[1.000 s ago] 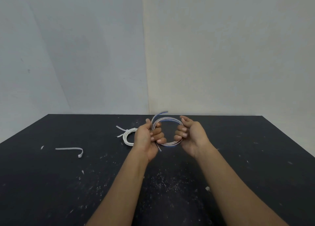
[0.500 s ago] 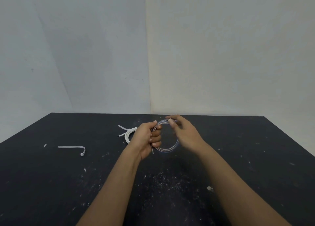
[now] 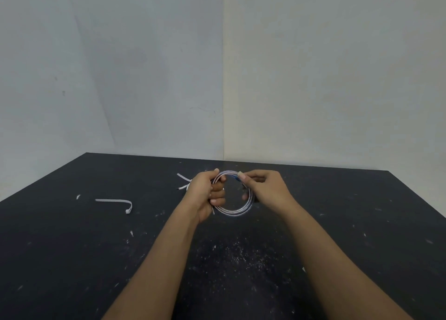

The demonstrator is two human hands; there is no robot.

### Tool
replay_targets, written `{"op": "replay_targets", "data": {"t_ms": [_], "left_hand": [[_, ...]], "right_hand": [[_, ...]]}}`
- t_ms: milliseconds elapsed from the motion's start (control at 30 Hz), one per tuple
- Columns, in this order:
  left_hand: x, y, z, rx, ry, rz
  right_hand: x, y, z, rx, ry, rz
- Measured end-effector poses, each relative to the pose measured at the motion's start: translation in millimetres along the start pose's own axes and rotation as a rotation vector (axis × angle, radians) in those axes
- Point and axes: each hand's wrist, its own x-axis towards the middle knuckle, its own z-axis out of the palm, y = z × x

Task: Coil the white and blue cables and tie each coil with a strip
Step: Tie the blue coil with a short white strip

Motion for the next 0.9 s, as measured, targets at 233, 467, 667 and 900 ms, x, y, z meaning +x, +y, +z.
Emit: {"op": "replay_targets", "data": {"t_ms": [233,467,667,900], "left_hand": [[-8,11,-28,0.089,0.064,0.076],[-30,41,-93,0.264,0.308,0.294],[-54,58,-159,0.295,0.482,0.355],[-80,76,-208,0.297,0.575,0.437]], "right_hand": [[14,5,37,-0.147,-0.044,-0.051],[31,5,103,-0.166,0.014,-0.102],[31,-4,178,-0.478,-0.325,-0.217],[38,-2,239,-0.891,-0.457,-0.455]]}}
